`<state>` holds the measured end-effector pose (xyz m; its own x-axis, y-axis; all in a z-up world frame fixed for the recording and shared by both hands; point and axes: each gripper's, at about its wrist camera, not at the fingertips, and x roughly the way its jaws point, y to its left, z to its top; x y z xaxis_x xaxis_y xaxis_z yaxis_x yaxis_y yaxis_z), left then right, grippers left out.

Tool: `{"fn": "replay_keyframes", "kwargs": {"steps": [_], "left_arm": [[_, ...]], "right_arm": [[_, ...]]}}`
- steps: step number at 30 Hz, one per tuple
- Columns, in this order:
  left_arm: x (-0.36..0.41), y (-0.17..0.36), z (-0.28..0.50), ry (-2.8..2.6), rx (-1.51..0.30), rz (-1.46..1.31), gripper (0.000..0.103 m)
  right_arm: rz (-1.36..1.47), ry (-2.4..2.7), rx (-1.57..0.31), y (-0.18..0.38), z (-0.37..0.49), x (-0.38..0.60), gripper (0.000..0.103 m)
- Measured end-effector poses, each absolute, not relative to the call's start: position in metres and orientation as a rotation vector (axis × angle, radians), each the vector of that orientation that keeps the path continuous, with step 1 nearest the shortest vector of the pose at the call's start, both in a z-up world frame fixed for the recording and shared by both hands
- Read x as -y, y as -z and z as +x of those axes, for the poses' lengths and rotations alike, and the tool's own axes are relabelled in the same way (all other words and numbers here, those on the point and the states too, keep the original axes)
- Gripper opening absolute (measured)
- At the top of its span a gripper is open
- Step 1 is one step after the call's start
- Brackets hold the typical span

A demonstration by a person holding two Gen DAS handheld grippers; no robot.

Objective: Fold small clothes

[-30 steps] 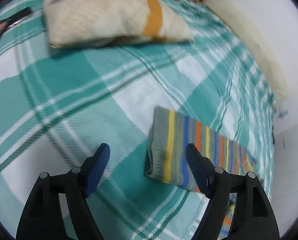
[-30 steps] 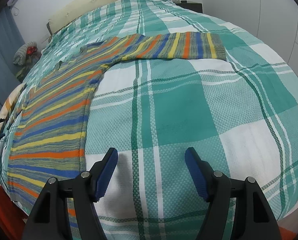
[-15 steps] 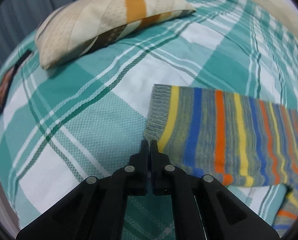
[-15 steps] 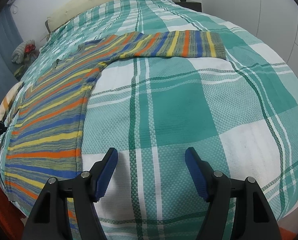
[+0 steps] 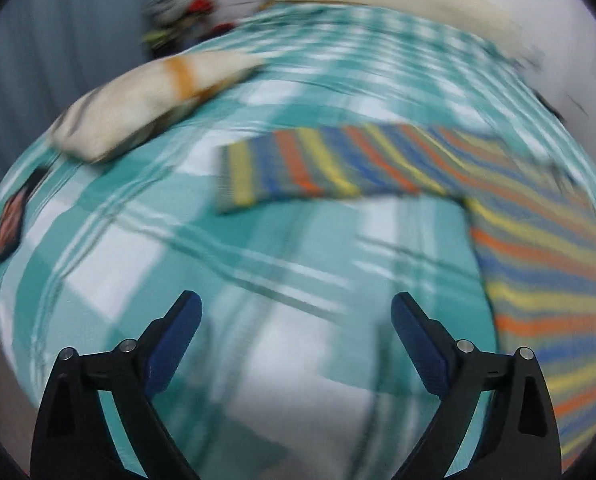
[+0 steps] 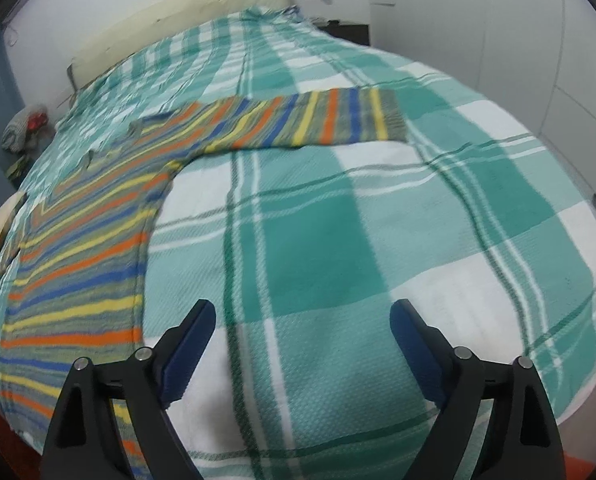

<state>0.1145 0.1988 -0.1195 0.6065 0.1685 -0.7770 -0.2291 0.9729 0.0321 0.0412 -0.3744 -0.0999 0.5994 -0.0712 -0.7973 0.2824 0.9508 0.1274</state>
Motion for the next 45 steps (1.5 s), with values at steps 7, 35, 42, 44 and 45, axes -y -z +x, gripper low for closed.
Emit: {"fn": "replay_keyframes", "kwargs": {"steps": [7,35,42,44,45], "left_arm": [[-0.187,0.166,0.156,-0.127,-0.931,-0.015,0.103],[-0.194,0.169,0.138,-0.09,-0.845,-0.053,0.103],[-0.194,0.169,0.138,-0.09,-0.845,-0.053,0.103],[-0.194,0.169,0.138,-0.09,-0.845,-0.053,0.103],[-0.194,0.169,0.138,-0.09,-0.845,-0.053,0.103]], "right_arm": [[0.297,0.27,-0.983,0.125,0.046,0.388,0.092],[0.263,0.239,-0.992,0.132,0.042,0.382,0.103],[0.263,0.234,-0.996,0.133,0.042,0.382,0.103],[0.263,0.234,-0.995,0.133,0.043,0.382,0.103],[0.263,0.234,-0.994,0.133,0.043,0.382,0.103]]}}
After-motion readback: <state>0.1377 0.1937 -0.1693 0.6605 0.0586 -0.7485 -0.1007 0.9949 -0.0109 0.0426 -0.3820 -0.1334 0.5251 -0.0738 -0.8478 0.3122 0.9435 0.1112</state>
